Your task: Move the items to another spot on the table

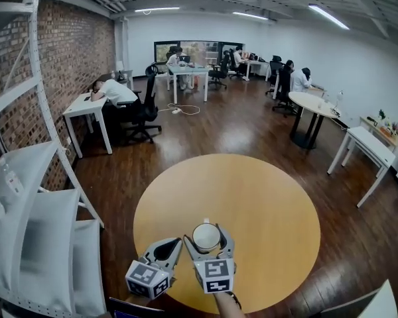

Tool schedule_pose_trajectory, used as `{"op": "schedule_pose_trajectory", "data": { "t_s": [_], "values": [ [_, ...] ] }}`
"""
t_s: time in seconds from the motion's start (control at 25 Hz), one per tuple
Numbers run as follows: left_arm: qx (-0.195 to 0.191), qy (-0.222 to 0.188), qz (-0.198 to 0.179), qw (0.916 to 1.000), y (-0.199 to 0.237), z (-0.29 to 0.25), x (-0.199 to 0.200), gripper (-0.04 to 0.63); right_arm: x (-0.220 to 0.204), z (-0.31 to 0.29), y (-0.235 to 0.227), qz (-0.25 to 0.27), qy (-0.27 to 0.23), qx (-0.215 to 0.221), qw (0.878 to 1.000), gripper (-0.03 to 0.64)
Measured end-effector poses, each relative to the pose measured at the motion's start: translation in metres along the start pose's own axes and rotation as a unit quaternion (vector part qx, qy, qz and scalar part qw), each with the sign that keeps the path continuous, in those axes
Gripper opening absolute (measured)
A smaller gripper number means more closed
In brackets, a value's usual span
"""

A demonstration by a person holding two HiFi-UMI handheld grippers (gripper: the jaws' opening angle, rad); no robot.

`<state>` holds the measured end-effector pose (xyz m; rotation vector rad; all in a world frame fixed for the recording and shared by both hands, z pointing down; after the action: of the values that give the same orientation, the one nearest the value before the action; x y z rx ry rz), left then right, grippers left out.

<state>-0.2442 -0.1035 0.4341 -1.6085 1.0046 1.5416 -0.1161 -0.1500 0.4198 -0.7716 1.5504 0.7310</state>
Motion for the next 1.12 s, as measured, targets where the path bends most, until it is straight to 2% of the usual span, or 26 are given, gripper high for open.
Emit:
{"op": "schedule_pose_trajectory", "data": {
  "t_s": [0.2,0.32,0.64,0.88,1.12],
  "values": [
    [-0.043,0.005,-0.01,0.999,-0.023,-0.025,-0.001,0.009,-0.005,0.022,-0.029,-0.004,-0.003,-0.042,0.999,0.397],
    [-0.056,0.004,-0.017,0.9983,-0.036,-0.043,0.0,0.009,-0.008,0.029,-0.049,-0.007,-0.007,-0.056,0.998,0.397],
    [-0.052,0.0,-0.014,0.9985,-0.1,-0.09,0.002,0.009,-0.011,0.066,-0.119,0.002,-0.01,-0.054,0.999,0.397],
    [-0.052,-0.003,-0.014,0.9985,-0.174,-0.139,0.002,0.009,-0.021,0.107,-0.194,0.004,-0.005,-0.051,0.999,0.397],
    [-0.059,0.001,-0.012,0.9982,-0.225,-0.184,-0.007,0.009,-0.04,0.135,-0.257,0.001,0.004,-0.063,0.998,0.397]
  ]
}}
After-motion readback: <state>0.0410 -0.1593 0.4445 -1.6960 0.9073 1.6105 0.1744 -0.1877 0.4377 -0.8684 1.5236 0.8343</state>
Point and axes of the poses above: the fingertips, and each gripper's own axes: z backward along the fingers, y to its left, x out of its top, the point moved 7 cm from there along z, backward along the fingers, and after that the axes turned 2 degrees about -z, right-handed, at the moved point
